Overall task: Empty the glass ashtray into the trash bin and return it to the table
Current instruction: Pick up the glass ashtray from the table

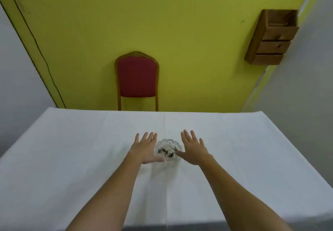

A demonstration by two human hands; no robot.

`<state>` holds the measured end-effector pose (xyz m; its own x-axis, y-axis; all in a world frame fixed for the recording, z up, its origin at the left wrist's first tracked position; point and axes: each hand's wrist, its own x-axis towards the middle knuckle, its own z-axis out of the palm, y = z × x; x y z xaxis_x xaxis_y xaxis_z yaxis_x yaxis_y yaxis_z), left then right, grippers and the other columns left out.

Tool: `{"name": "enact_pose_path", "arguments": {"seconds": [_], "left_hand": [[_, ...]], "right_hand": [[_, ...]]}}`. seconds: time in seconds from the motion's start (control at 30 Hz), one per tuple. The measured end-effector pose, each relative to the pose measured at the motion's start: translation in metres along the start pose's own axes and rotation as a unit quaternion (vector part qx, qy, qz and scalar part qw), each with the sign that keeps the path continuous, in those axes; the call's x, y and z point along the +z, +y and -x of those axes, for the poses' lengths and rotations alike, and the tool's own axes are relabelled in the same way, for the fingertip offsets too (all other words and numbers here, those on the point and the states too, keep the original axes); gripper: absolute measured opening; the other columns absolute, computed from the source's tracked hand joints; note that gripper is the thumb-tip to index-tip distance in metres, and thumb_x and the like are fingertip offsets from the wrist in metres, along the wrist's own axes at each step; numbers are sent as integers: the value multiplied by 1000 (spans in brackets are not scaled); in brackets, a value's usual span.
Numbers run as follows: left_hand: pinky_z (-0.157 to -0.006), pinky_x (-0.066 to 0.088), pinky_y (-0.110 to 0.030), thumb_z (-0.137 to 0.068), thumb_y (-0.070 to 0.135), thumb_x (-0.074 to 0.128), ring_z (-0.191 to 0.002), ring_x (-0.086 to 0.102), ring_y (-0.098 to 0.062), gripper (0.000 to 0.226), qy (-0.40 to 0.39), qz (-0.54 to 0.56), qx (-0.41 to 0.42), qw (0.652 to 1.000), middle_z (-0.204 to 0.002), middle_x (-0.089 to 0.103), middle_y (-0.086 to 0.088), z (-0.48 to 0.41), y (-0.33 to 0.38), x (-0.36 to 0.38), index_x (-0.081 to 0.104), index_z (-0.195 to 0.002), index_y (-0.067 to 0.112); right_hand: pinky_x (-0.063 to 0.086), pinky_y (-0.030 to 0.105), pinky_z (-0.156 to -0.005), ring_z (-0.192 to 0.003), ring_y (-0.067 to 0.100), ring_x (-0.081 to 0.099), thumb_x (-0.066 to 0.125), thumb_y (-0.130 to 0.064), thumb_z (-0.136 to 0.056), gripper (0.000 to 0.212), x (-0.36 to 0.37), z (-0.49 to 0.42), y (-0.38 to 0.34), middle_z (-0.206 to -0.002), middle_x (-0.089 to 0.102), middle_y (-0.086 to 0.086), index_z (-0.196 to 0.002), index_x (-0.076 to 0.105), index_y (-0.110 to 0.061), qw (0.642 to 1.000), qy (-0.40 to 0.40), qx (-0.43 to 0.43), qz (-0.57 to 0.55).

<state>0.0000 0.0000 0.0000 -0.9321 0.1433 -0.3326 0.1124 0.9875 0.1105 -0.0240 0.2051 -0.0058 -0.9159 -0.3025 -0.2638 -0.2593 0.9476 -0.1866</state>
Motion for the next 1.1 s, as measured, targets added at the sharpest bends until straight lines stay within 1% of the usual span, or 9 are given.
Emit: {"name": "enact_pose_path", "arguments": {"seconds": [0.13,0.3,0.5,0.63,0.73,0.83,0.9,1.0,1.1], "left_hand": [[-119,-10,-53,-78,80,40,-152,-6,-26,110,4,-89,15,996,-165,2,-5,-5,0,21,-2,-156,14],[-118,-12,-54,-75,84,37,-153,-4,-26,113,24,-115,26,993,-165,9,-4,-15,2,36,3,-156,12],[-120,-10,-53,-74,81,45,-153,1,-22,117,21,-55,29,998,-164,15,-5,-23,4,40,5,-155,7],[-122,-6,-51,-70,77,57,-152,7,-21,120,26,1,35,999,-161,23,-6,-29,5,39,12,-153,4],[-122,-6,-51,-68,71,65,-152,6,-23,123,24,44,29,998,-161,22,-7,-33,6,43,9,-154,3],[-121,-8,-50,-66,67,71,-153,2,-22,127,16,70,29,997,-163,17,-6,-36,4,44,5,-155,5],[-121,-9,-49,-65,62,74,-153,1,-20,126,16,85,36,996,-163,16,-5,-37,1,45,5,-155,7],[-122,-7,-48,-66,56,77,-152,5,-17,122,28,106,44,993,-163,18,-2,-38,-4,49,7,-155,11],[-123,-4,-47,-64,53,80,-151,12,-15,121,48,121,50,990,-161,25,-2,-36,-4,51,11,-155,13]], "right_hand": [[-1,50,-121,-150,26,-13,45,-59,-91,92,19,-1,4,-165,-4,1,-154,-3,-13,999,-36,-3,29],[-3,50,-121,-151,26,-11,53,-61,-85,101,31,-8,2,-165,3,0,-154,-3,-14,998,-54,-12,23],[-1,51,-121,-151,25,-3,57,-64,-81,105,39,-8,4,-163,14,1,-154,1,-14,999,-36,-12,-6],[0,51,-122,-151,25,2,63,-65,-75,109,43,-11,2,-161,22,0,-154,7,-13,999,-16,-3,-42],[3,51,-121,-151,24,7,69,-61,-73,109,46,-11,0,-159,29,0,-153,13,-14,997,7,2,-74],[4,50,-122,-151,24,8,71,-56,-73,106,47,-8,0,-158,31,3,-152,16,-13,995,24,7,-94],[4,49,-122,-151,23,9,71,-55,-73,104,49,-5,-1,-157,32,4,-152,17,-14,994,37,9,-104],[5,48,-122,-150,22,12,72,-53,-72,103,52,-3,-3,-156,34,3,-151,19,-14,992,62,8,-113],[7,48,-122,-148,27,19,73,-53,-70,103,53,4,-2,-152,40,4,-151,22,-15,991,84,11,-107]]}}
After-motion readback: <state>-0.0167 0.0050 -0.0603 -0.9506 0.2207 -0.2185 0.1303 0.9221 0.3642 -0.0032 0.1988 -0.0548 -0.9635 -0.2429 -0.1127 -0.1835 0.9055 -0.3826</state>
